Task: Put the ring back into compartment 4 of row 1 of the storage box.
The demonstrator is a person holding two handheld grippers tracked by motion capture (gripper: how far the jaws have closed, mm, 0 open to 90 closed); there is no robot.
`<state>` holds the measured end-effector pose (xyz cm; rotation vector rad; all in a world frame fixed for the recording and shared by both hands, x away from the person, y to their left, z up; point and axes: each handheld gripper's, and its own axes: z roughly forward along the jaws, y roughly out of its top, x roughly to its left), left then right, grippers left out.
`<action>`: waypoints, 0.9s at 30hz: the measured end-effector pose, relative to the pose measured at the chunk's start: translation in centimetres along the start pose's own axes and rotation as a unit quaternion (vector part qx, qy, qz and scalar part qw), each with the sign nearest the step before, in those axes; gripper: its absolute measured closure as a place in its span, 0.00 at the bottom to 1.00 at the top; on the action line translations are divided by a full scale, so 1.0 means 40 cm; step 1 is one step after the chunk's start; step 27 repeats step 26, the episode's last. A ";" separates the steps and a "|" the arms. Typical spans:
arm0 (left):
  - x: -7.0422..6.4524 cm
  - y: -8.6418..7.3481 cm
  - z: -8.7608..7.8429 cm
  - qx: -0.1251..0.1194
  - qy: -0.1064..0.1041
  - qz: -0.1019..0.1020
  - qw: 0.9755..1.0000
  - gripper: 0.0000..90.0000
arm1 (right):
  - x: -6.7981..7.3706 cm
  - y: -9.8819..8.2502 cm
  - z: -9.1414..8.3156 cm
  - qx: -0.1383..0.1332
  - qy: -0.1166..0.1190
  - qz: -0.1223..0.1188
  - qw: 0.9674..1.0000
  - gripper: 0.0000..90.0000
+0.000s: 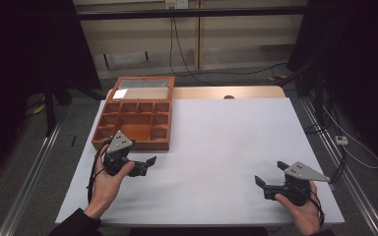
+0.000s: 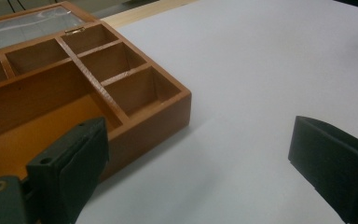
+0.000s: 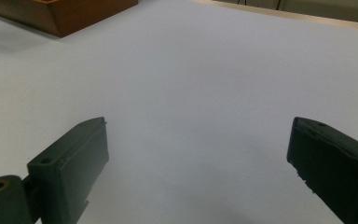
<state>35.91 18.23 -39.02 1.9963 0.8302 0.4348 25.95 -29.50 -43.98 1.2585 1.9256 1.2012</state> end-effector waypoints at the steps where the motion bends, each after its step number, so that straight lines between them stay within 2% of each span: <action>1: -0.003 -0.008 -0.002 -0.001 0.000 -0.003 1.000 0.06 | 0.000 0.000 0.000 0.000 0.000 0.000 1.000 0.06; 14: -0.043 -0.102 -0.035 -0.008 0.009 -0.019 1.000 0.06 | 0.002 0.001 0.000 0.000 0.001 -0.002 1.000 0.06; 17: -0.041 -0.107 -0.042 -0.017 0.009 -0.026 0.999 0.06 | 0.002 0.000 -0.001 0.001 0.000 -0.003 1.000 0.06; 20: -0.043 -0.116 -0.045 -0.023 0.021 -0.017 0.999 0.06 | 0.001 -0.001 -0.002 0.000 0.000 -0.004 1.000 0.06; 27: -0.035 -0.130 -0.039 -0.014 0.021 -0.026 0.999 0.06 | 0.004 0.001 0.000 0.001 0.001 -0.004 1.000 0.06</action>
